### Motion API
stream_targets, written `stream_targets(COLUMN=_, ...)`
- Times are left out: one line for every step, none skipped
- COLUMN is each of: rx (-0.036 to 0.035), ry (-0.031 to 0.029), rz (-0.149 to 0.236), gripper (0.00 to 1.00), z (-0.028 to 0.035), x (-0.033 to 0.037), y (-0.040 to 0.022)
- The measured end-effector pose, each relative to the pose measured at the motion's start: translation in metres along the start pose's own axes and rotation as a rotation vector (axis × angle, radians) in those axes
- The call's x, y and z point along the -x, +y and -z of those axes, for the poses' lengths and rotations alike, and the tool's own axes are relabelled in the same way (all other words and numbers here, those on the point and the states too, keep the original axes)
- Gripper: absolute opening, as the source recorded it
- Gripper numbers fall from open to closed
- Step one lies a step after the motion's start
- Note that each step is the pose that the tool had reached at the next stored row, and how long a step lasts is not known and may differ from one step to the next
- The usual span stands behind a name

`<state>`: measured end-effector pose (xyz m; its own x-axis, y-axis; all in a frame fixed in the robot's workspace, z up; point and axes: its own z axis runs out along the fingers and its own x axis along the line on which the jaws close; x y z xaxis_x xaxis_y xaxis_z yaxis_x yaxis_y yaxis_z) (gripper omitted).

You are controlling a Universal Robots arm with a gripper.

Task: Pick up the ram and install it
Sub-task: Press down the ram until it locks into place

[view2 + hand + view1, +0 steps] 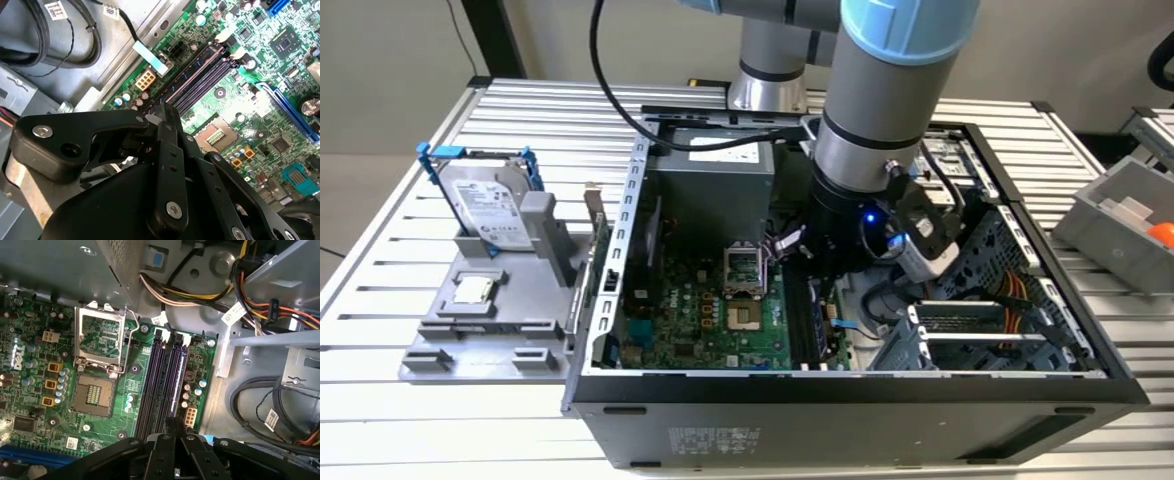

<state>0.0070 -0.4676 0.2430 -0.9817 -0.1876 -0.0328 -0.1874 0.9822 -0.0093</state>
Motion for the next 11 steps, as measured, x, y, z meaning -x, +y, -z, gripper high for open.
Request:
stream_targets(rx=0.0044, ry=-0.0009, rz=0.007, gripper=0.00, z=0.0000, x=0.0000, y=0.0000)
stream_targets(rx=0.0094, ry=-0.0019, rz=0.015, gripper=0.00, z=-0.0001, x=0.0000, y=0.0000)
stream_targets(rx=0.0137, ry=-0.0027, rz=0.022, gripper=0.00, z=-0.0001, x=0.0000, y=0.0000)
stream_targets(rx=0.0159, ry=-0.0031, rz=0.032, gripper=0.00, z=-0.0002, x=0.0000, y=0.0000)
stream_targets(rx=0.0170, ry=-0.0033, rz=0.043, gripper=0.00, z=-0.0002, x=0.0000, y=0.0001)
stream_targets(rx=0.0177, ry=-0.0034, rz=0.057, gripper=0.00, z=-0.0003, x=0.0001, y=0.0001)
stream_targets(rx=0.0182, ry=-0.0035, rz=0.071, gripper=0.00, z=-0.0003, x=0.0001, y=0.0002)
stream_targets(rx=0.0186, ry=-0.0034, rz=0.084, gripper=0.00, z=-0.0003, x=0.0001, y=0.0002)
stream_targets(rx=0.0190, ry=-0.0034, rz=0.097, gripper=0.00, z=-0.0002, x=0.0001, y=0.0002)
stream_targets(rx=0.0195, ry=-0.0034, rz=0.110, gripper=0.00, z=-0.0002, x=0.0001, y=0.0002)
stream_targets(rx=0.0198, ry=-0.0035, rz=0.122, gripper=0.00, z=-0.0002, x=0.0001, y=0.0002)
